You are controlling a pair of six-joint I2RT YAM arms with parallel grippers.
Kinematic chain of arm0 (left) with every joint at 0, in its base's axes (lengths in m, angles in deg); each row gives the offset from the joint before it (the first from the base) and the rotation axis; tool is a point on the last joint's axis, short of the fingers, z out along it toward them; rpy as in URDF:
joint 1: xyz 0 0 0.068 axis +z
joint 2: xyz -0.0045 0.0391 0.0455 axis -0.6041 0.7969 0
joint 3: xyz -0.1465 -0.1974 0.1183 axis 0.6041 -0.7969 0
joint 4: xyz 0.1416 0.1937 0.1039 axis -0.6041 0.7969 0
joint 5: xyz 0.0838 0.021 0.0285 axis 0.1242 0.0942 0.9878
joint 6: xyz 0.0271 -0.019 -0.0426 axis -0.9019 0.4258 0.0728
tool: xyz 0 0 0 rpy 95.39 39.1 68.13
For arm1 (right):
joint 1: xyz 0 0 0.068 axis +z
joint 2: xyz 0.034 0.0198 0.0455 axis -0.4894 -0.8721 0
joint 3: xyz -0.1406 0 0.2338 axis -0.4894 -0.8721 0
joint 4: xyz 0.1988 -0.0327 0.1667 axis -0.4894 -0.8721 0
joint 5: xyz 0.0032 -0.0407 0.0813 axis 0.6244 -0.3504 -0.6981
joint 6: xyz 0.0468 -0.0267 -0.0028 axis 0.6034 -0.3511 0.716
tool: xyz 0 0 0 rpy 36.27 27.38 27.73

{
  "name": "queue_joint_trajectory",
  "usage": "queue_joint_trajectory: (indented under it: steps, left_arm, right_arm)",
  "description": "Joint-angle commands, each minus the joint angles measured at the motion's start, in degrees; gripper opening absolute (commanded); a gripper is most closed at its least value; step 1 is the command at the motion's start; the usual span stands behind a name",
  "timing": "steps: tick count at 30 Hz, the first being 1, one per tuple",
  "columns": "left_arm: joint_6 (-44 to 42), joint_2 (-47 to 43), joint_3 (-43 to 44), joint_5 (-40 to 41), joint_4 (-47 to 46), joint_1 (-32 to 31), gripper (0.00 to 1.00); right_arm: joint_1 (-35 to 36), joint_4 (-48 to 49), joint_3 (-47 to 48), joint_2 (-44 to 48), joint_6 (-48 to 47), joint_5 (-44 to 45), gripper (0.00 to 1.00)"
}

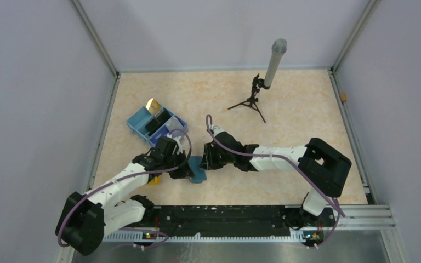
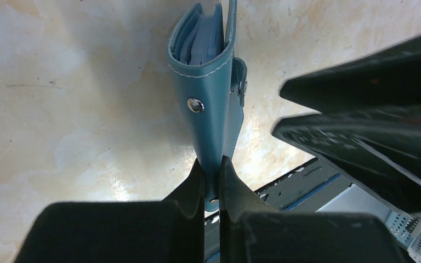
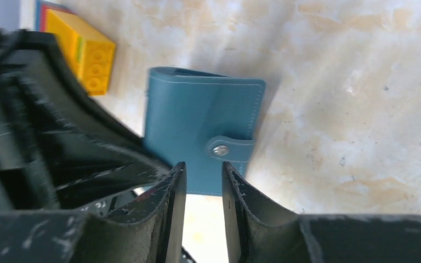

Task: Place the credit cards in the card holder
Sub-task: Close the card holder at the center of the board.

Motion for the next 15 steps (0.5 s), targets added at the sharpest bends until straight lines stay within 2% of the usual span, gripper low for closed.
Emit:
queue_joint_trajectory:
  steps: [1,15]
  left_arm:
    - [-2.01,0.36,-0.11,2.79,3.35,-0.25,0.0]
    - [-2.27,1.06,-0.11,2.35,2.98,-0.25,0.0]
  right_arm:
    - [0.32,0.11,1.52,-3.48,3.93,1.98,0.31]
    - [0.34,5.61,0.49,-4.98,7.0,0.74,0.39]
